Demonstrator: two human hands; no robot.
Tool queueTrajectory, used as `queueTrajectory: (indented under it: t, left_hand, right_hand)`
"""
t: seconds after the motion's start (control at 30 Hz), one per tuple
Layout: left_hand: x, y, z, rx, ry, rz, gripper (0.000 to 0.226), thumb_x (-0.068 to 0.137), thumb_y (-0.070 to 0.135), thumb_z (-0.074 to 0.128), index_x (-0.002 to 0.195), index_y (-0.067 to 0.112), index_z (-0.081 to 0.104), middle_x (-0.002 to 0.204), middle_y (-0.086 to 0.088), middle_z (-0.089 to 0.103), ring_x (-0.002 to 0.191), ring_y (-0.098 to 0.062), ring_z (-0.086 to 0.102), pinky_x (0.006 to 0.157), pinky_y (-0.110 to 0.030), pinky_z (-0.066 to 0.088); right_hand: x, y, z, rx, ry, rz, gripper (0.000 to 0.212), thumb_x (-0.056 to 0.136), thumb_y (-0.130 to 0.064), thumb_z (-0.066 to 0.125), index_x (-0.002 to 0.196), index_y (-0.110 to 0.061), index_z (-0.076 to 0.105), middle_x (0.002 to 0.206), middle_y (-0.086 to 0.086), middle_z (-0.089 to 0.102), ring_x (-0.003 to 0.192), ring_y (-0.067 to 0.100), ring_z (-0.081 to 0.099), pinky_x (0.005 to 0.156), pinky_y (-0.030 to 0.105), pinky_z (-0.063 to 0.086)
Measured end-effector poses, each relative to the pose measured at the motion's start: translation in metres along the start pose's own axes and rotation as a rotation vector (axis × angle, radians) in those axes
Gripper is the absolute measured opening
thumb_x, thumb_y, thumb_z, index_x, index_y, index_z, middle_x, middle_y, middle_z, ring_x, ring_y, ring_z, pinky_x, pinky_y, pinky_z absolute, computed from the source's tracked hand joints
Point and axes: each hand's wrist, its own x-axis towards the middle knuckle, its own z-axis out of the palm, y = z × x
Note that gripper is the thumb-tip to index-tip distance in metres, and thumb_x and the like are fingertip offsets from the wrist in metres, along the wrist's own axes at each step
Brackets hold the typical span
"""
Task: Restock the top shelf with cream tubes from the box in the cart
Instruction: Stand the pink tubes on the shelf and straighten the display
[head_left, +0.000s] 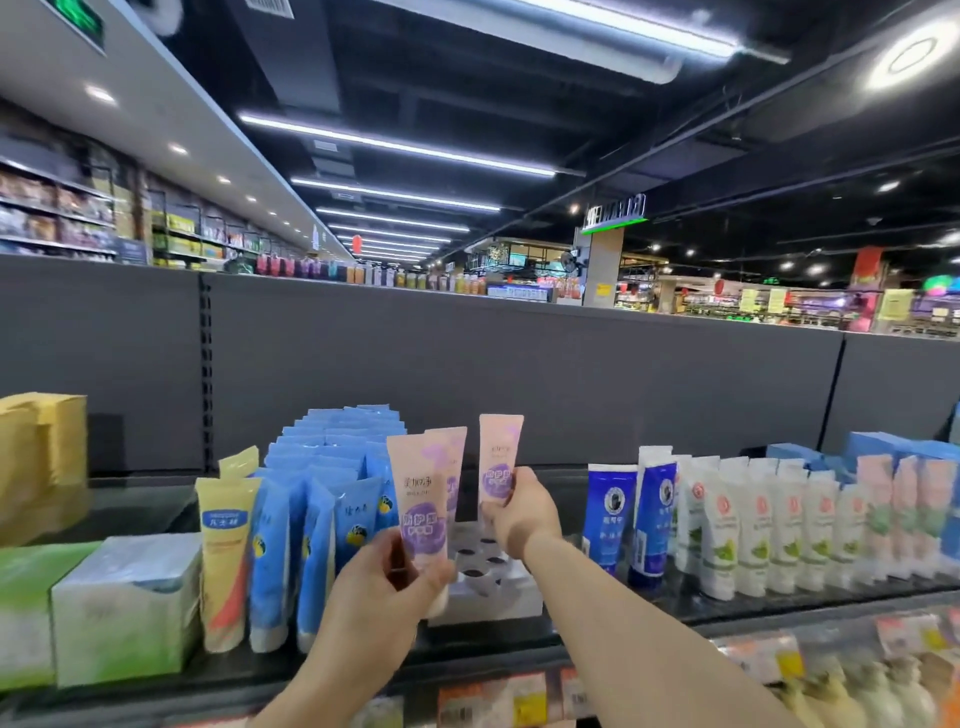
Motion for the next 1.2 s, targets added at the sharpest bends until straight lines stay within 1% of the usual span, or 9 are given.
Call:
queueTrajectory:
  t: [0.13,0.23,0.4,0.67,0.8,0.93,1.03,1.1,1.2]
  left_hand:
    - [0.001,0.002,0.010,0.020,0.041,0.006,0.019,0.086,0.032,0.069,0.099,0.038,0.058,0.093,0.012,0.069,0.084,-0.005,0.063,0.056,-0.011,0.044]
    - [0.005,0.001,0.018,0.020,0.045,0.005,0.023,0.086,0.030,0.070,0.102,0.037,0.057,0.097,0.016,0.066,0.089,-0.004,0.061,0.064,-0.013,0.043]
    - [0.011,0.000,0.026,0.035,0.059,0.018,0.023,0.086,0.030,0.070,0.093,0.042,0.051,0.095,0.026,0.057,0.087,0.001,0.055,0.064,-0.011,0.040]
    - [0.017,-0.007,0.031,0.065,0.087,0.007,0.032,0.085,0.034,0.070,0.110,0.040,0.050,0.097,0.029,0.056,0.089,0.000,0.055,0.066,-0.013,0.042]
    - [0.019,-0.008,0.031,0.063,0.084,0.019,0.033,0.086,0.035,0.069,0.108,0.043,0.047,0.096,0.030,0.055,0.089,-0.003,0.058,0.068,-0.017,0.048]
    - [0.021,-0.009,0.032,0.057,0.091,0.020,0.030,0.086,0.035,0.069,0.110,0.040,0.052,0.098,0.027,0.059,0.091,-0.004,0.059,0.070,-0.018,0.049]
    - [0.022,-0.006,0.032,0.062,0.084,0.030,0.025,0.086,0.035,0.069,0.104,0.042,0.054,0.096,0.027,0.061,0.091,0.000,0.058,0.067,-0.014,0.044]
    - [0.022,-0.005,0.033,0.067,0.060,0.040,0.023,0.087,0.035,0.069,0.102,0.043,0.054,0.097,0.023,0.063,0.092,0.000,0.060,0.069,-0.014,0.045]
    - [0.028,-0.002,0.039,0.068,0.051,0.050,0.024,0.086,0.034,0.069,0.106,0.038,0.057,0.097,0.017,0.066,0.091,-0.002,0.062,0.072,-0.016,0.047]
  right_hand:
    - [0.004,0.007,0.000,-0.006,-0.023,0.004,0.029,0.090,-0.023,0.065,0.112,-0.017,0.047,0.116,0.002,0.060,0.092,0.011,0.054,0.086,0.030,0.047]
    - [0.007,0.011,0.000,-0.035,-0.034,0.005,0.031,0.090,-0.025,0.066,0.113,-0.018,0.046,0.117,0.002,0.059,0.093,0.011,0.055,0.089,0.031,0.049]
    - [0.013,0.015,0.002,-0.062,-0.035,0.005,0.032,0.090,-0.031,0.066,0.111,-0.019,0.045,0.115,0.000,0.059,0.093,0.011,0.056,0.089,0.028,0.049]
    - [0.019,0.023,0.007,-0.140,-0.061,0.000,0.031,0.090,-0.033,0.065,0.108,-0.020,0.044,0.112,-0.001,0.059,0.100,0.012,0.059,0.087,0.027,0.049]
    - [0.021,0.027,0.011,-0.065,-0.123,0.023,0.026,0.091,-0.027,0.062,0.112,-0.019,0.049,0.116,0.004,0.061,0.104,0.019,0.061,0.096,0.035,0.050]
    - [0.014,0.020,0.002,-0.118,-0.071,0.028,0.040,0.090,-0.025,0.064,0.127,-0.014,0.052,0.121,0.007,0.061,0.111,0.024,0.060,0.087,0.030,0.048]
    - [-0.007,0.013,-0.004,0.021,0.053,0.021,0.055,0.091,-0.029,0.066,0.138,-0.019,0.040,0.131,0.004,0.054,0.116,0.021,0.056,0.086,0.029,0.049]
    - [-0.022,0.007,-0.008,0.192,0.175,-0.043,0.045,0.092,-0.027,0.065,0.131,-0.023,0.044,0.128,0.001,0.055,0.108,0.014,0.056,0.078,0.024,0.050]
    - [-0.042,-0.010,-0.020,0.480,0.020,-0.124,0.024,0.093,-0.034,0.062,0.113,-0.024,0.053,0.111,-0.003,0.064,0.094,0.010,0.062,0.070,0.018,0.052]
